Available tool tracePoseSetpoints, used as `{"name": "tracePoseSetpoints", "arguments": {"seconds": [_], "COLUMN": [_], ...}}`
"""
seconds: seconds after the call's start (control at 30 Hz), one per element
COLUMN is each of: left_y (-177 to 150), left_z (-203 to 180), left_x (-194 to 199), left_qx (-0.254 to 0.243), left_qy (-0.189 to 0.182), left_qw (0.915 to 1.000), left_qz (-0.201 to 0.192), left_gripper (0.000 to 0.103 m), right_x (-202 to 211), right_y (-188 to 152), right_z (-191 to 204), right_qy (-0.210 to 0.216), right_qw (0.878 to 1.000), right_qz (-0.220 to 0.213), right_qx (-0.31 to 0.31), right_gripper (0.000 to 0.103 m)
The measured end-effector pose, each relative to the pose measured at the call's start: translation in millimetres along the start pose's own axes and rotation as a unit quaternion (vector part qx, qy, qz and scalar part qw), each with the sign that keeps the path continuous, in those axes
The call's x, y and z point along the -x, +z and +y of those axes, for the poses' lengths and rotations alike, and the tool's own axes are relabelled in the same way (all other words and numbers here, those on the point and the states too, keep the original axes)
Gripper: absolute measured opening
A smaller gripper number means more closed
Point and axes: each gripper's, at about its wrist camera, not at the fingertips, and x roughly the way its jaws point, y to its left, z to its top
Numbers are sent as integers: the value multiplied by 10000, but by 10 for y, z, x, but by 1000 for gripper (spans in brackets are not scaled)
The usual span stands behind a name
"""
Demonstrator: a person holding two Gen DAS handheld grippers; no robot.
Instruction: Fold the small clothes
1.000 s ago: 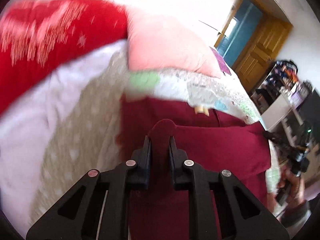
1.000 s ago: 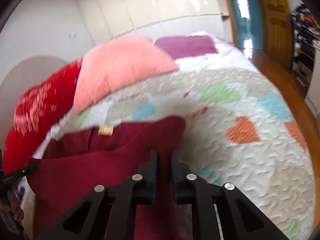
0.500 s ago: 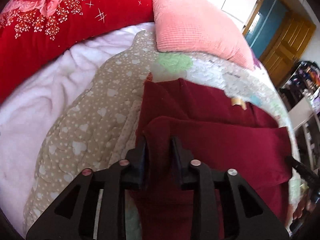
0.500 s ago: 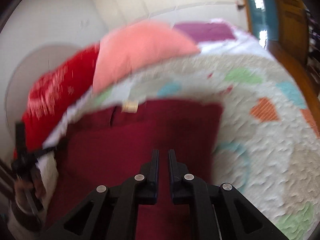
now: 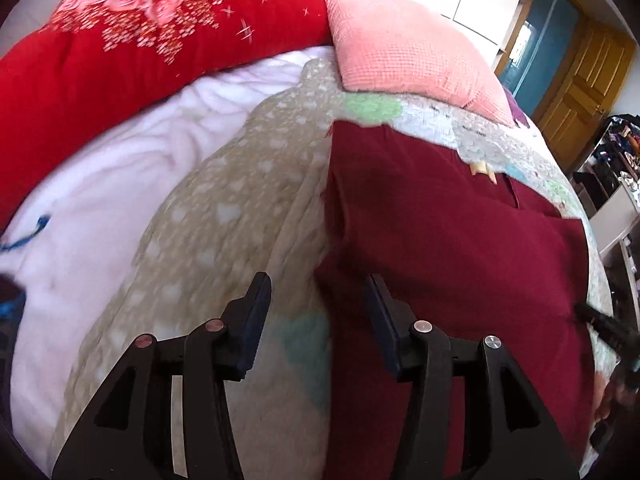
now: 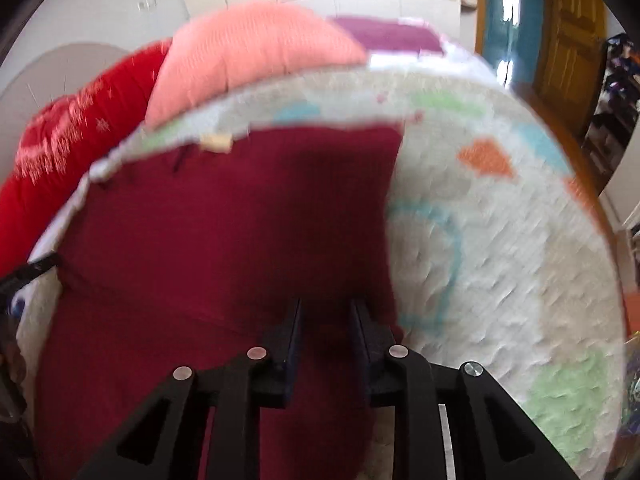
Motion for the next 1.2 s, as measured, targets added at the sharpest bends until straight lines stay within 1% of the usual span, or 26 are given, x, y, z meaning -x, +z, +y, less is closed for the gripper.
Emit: {"name": "tracePoseSetpoints", "arguments": {"seconds": [0.07,0.13,0.17,0.2,0.23,0.27,0.3,0.43,0.6,0.67,0.7,0.73,0.83,0.93,1.1,1.13,1.2], "left_y": [-99,-202,-259,-308,-374,-414,-466,-630,-790,-843,-874,-903,-1003,-1084,-1223,-1243,-1284], "left_z": [6,0,-16,-31,-57,-81,-108,-182,-179,-175,-166,-155,-124,-111,-65,-57,-47], "left_x": [102,218,280,327,387,420,461,590,705,729,741,755,806,849,947,952,956], "left_qx": [-6,-41,-76,-106,-160,-206,-267,-391,-171,-110,-74,-36,36,-20,-104,-98,-129], "left_qy": [58,178,233,271,305,315,324,371,70,36,11,-31,-166,-257,-272,-258,-221], "left_qw": [10000,9997,9995,9992,9989,9988,9986,9980,9995,9997,9998,9998,9998,9997,9995,9995,9995], "left_qz": [-59,-160,-218,-264,-308,-316,-312,-331,-244,-199,-177,-169,-58,39,116,131,183], "left_gripper": [49,49,49,49,49,49,49,49,49,57,63,64,64,64,64,64,64], "right_x": [161,401,526,636,763,826,904,1039,1196,1197,1190,1185,1198,1211,1188,1176,1129], "right_y": [-4,-30,-73,-131,-222,-283,-378,-641,-986,-1090,-1140,-1200,-1339,-1476,-1608,-1625,-1681], "right_z": [51,119,161,195,240,265,296,387,306,254,227,194,130,88,-32,-53,-86], "right_qy": [26,307,377,383,384,418,503,678,824,829,819,824,802,765,768,800,1045], "right_qw": [9999,9987,9978,9970,9960,9953,9945,9942,9938,9944,9948,9949,9949,9953,9950,9945,9914], "right_qz": [-146,-409,-544,-666,-802,-867,-910,-832,-746,-637,-575,-521,-475,-413,-292,-264,-131], "right_qx": [-39,-58,-30,5,45,63,85,114,-62,-151,-198,-257,-375,-436,-575,-620,-773], "right_gripper": [22,23,26,32,36,44,46,46,47,47,47,47,47,47,48,48,48]}}
